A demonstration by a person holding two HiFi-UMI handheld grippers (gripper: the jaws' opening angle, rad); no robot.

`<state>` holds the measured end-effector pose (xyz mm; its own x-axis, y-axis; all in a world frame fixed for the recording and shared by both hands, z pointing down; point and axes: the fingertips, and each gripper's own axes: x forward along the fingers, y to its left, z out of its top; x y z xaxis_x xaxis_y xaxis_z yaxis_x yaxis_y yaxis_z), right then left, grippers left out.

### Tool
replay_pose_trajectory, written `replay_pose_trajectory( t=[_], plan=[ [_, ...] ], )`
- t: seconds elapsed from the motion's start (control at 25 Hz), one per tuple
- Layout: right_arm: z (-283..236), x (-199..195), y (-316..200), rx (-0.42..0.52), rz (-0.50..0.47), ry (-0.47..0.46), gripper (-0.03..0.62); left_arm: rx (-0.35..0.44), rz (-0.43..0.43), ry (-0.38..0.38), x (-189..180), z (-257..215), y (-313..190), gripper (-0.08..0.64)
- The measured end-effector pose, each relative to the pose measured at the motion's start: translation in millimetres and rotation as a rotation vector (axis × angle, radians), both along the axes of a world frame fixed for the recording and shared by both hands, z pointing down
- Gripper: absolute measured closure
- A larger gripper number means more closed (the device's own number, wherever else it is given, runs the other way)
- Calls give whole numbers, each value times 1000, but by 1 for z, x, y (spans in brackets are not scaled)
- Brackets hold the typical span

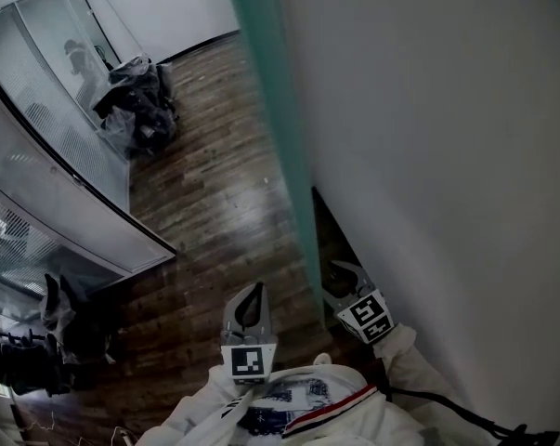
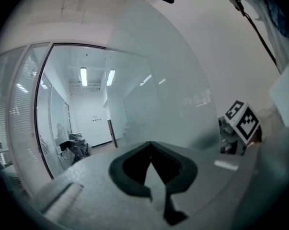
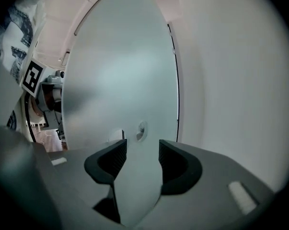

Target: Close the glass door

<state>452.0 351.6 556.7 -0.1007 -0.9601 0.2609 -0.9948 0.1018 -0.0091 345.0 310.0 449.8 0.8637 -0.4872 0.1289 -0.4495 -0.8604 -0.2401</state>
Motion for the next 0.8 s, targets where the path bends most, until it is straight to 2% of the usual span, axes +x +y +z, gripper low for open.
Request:
replay_pose_trajectory(
  t=[0.28, 0.52, 0.68, 0.8],
  plan=[
    [-4, -14, -18, 29, -114, -43, 412, 7, -31, 10, -11, -2, -8, 557],
    [-3, -26, -27, 18, -171, -32, 431, 16, -30, 8, -13, -5, -9, 557],
    [-5, -39, -30, 15, -229, -54, 457, 34, -69, 21, -26, -5, -14, 557],
    [-7, -49, -35, 12, -260, -53, 459, 16, -106, 29, -35, -12, -16, 557]
  ],
)
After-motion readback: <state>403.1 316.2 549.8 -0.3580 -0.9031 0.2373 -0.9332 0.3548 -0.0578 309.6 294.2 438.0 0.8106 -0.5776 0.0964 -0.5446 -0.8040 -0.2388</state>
